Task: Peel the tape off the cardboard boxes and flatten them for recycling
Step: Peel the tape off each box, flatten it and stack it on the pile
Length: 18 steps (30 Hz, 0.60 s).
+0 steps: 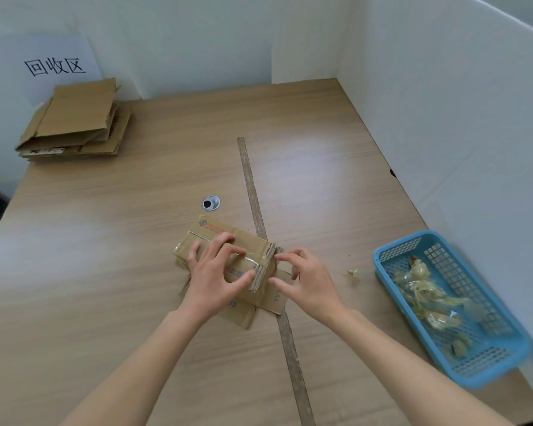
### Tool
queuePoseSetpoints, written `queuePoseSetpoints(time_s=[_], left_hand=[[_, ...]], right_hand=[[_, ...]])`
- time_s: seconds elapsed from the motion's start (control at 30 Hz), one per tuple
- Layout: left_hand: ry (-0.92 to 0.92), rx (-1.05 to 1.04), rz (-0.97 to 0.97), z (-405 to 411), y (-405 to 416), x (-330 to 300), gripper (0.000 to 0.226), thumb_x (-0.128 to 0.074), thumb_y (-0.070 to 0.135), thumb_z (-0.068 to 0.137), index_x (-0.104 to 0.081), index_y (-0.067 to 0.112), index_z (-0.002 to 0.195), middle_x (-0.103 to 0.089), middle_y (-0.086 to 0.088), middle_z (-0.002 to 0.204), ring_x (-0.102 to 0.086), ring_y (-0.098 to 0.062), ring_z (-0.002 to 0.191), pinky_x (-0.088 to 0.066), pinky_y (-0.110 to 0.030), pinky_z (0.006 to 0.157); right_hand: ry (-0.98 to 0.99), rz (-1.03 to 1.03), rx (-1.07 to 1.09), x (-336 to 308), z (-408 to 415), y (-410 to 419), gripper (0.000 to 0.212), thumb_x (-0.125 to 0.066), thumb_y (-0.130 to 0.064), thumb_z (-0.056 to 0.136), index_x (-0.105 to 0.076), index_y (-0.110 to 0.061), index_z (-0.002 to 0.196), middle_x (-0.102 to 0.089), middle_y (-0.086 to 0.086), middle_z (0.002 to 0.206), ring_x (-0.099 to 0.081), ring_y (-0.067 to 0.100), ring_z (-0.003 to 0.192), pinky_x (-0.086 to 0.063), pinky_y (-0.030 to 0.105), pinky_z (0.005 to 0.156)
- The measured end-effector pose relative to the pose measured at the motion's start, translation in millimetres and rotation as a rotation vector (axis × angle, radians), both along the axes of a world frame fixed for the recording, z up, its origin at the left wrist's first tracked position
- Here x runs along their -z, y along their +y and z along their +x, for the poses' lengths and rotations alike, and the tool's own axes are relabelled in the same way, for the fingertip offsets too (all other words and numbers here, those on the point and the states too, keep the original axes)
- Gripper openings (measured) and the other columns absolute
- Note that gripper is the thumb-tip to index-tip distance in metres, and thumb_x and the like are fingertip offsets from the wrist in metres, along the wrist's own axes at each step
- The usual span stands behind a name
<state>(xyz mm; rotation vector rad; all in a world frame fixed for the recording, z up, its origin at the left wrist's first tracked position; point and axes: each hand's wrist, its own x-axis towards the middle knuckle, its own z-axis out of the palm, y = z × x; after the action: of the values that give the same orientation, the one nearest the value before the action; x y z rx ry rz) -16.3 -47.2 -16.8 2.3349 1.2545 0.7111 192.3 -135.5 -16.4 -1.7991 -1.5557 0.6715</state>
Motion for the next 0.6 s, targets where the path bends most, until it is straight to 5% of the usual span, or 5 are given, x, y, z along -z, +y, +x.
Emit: queuePoseSetpoints(time_s=[0.1, 0.33, 0.6], left_hand=[[0.012, -0.007, 0.002, 0, 0, 2, 0.045, -0.059, 0.065, 0.079, -0.063, 0.031, 0.108, -0.048, 0.014, 0.140, -0.040, -0.003, 0.139, -0.008, -0.051, 0.121], [0.028, -0.027, 0.005, 4, -2, 5, 0.041, -0.059, 0.062, 0.080, -0.060, 0.033, 0.109, -0.046, 0.016, 0.143, -0.036, -0.001, 0.140, -0.010, -0.052, 0.121], [0.034, -0.043, 0.020, 6, -3, 7, 0.041, -0.058, 0.063, 0.081, -0.058, 0.035, 0.111, -0.044, 0.019, 0.143, -0.033, 0.000, 0.142, -0.011, -0.051, 0.121]], right_hand=[[-0.096, 0.053, 0.051, 6, -14, -2, 0.045, -0.081, -0.039, 0.079, -0.071, -0.020, 0.118, -0.063, -0.010, 0.109, -0.047, 0.000, 0.072, -0.050, 0.026, 0.069], [-0.310, 0.196, 0.143, 7, -30, -5, 0.023, -0.079, -0.036, 0.079, -0.077, -0.023, 0.098, -0.067, -0.011, 0.098, -0.069, 0.020, 0.068, -0.049, 0.029, 0.048], [0.092, 0.072, 0.211, -2, -24, -1, 0.014, -0.073, -0.032, 0.083, -0.078, -0.026, 0.093, -0.069, -0.015, 0.096, -0.065, 0.006, 0.080, -0.055, 0.035, 0.074]])
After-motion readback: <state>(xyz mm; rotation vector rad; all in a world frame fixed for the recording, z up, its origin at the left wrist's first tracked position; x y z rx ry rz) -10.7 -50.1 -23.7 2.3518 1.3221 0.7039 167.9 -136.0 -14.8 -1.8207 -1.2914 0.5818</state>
